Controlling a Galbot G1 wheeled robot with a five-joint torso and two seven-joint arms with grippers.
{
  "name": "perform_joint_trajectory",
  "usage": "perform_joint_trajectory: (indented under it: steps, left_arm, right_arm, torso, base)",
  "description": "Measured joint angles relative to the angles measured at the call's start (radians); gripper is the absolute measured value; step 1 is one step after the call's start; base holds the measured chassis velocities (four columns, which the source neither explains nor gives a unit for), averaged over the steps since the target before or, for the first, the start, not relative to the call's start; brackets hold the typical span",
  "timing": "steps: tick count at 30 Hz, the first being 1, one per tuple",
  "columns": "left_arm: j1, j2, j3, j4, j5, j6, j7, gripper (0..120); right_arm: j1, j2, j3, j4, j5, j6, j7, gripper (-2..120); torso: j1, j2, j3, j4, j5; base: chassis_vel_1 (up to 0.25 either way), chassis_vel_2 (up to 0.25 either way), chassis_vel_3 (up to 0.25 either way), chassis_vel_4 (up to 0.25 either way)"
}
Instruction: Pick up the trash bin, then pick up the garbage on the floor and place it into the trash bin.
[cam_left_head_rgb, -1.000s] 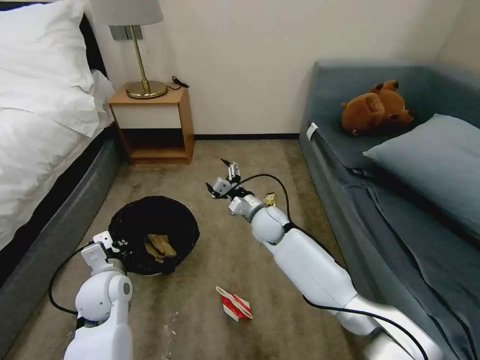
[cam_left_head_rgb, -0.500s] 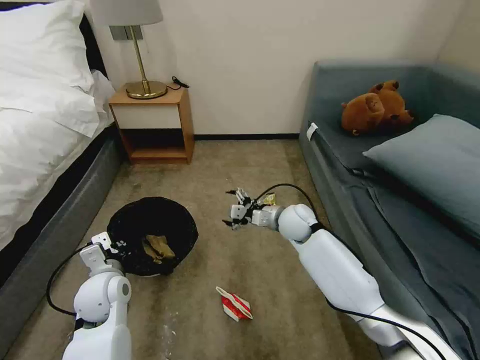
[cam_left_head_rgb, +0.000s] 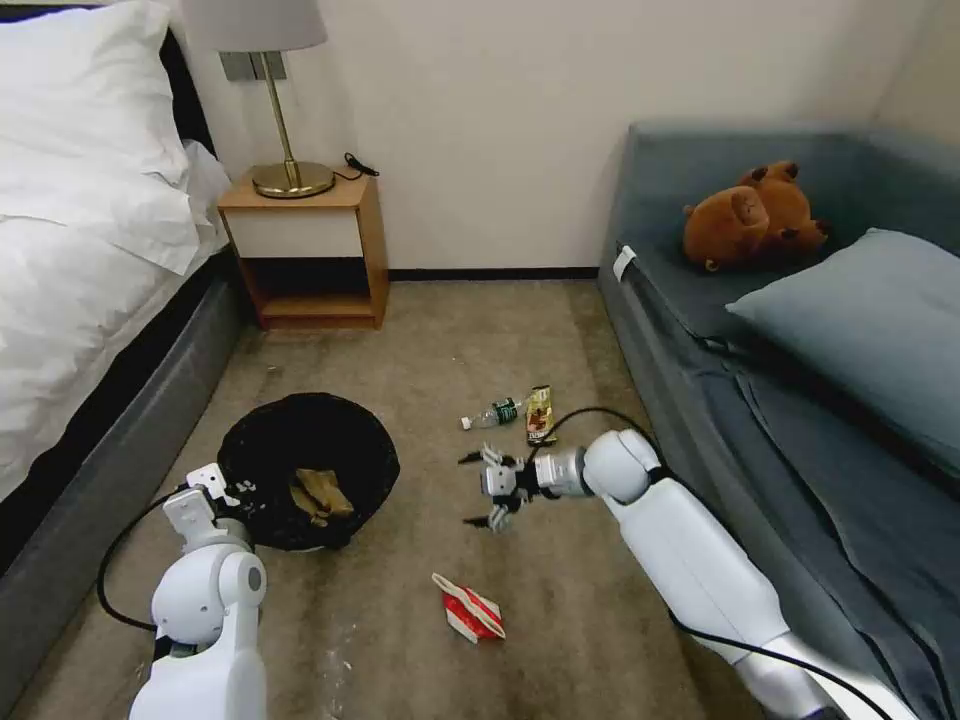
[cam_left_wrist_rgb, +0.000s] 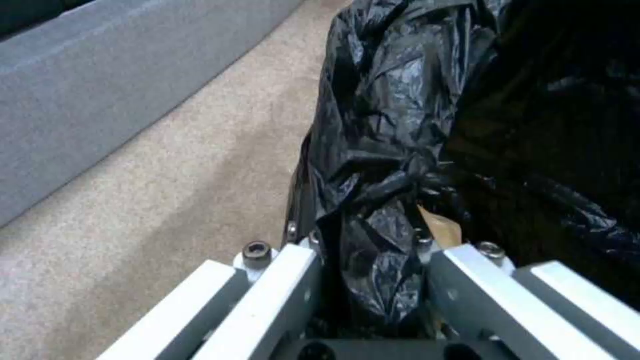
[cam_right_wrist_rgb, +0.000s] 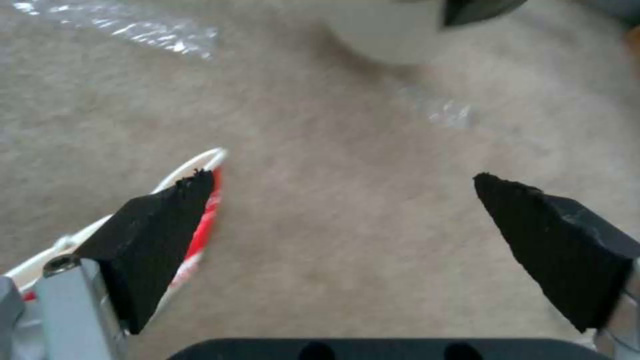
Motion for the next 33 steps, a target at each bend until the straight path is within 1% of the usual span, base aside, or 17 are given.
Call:
perform_joint_trajectory:
  steps: [5,9,10,11,14,15,17,21,23,33]
  left_arm:
    - [0.004,0.0,-0.001,-0.006,-0.001,0.0,0.0,3]
    - [0.005,-0.002,-0.001,-0.008,-0.002,0.0,0.0,3]
    - [0.007,-0.003,-0.002,-0.009,-0.004,0.0,0.0,3]
    - [0.007,-0.003,-0.002,-0.009,-0.004,0.0,0.0,3]
    - [0.008,-0.004,-0.002,-0.009,-0.005,0.0,0.0,3]
    - [0.008,-0.004,-0.002,-0.009,-0.005,0.0,0.0,3]
    - [0.007,-0.004,-0.002,-0.006,-0.007,-0.002,0.001,3]
    - [0.007,-0.004,-0.002,-0.001,-0.007,-0.005,0.001,3]
    - [0.008,-0.006,0.001,0.0,-0.007,-0.006,0.001,3]
    - [0.003,-0.002,-0.009,0.003,-0.014,-0.007,0.002,3]
  right_arm:
    - [-0.018,0.017,0.017,-0.044,0.003,0.007,-0.004,100]
    - [-0.038,0.031,0.017,-0.073,0.036,0.003,0.024,100]
    - [-0.054,0.039,0.01,-0.098,0.072,-0.015,0.063,100]
    - [-0.054,0.039,0.01,-0.098,0.072,-0.015,0.063,100]
    - [-0.088,0.044,0.004,-0.131,0.145,-0.062,0.112,100]
    - [-0.088,0.044,0.004,-0.131,0.145,-0.062,0.112,100]
    - [-0.114,0.041,-0.006,-0.146,0.225,-0.101,0.154,100]
    - [-0.131,0.042,-0.006,-0.162,0.268,-0.116,0.181,100]
    - [-0.148,0.048,-0.003,-0.189,0.301,-0.128,0.215,100]
    - [-0.161,0.061,-0.003,-0.239,0.317,-0.142,0.255,100]
  torso:
    - [0.0,0.0,0.0,-0.0001,-0.0001]
    - [0.0,0.0,0.0,0.0,-0.0001]
    - [0.0,0.0,0.0,0.0,0.0001]
    - [0.0,0.0,0.0,0.0,0.0001]
    - [0.0,0.0,0.0,0.0,0.0]
    - [0.0,0.0,0.0,0.0,0.0]
    - [0.0,0.0,0.0,0.0,0.0]
    - [0.0,0.0,0.0,-0.0001,-0.0001]
    - [0.0,0.0,0.0,0.0,-0.0001]
    - [0.0,0.0,0.0,0.0001,-0.0001]
  base:
    - [0.0,0.0,0.0,0.0]
    - [0.0,0.0,0.0,0.0]
    - [0.0,0.0,0.0,0.0]
    - [0.0,0.0,0.0,0.0]
    - [0.0,0.0,0.0,0.0]
    - [0.0,0.0,0.0,0.0]
    - [0.0,0.0,0.0,0.0]
    - [0.0,0.0,0.0,0.0]
    - [0.0,0.0,0.0,0.0]
    - [0.0,0.0,0.0,0.0]
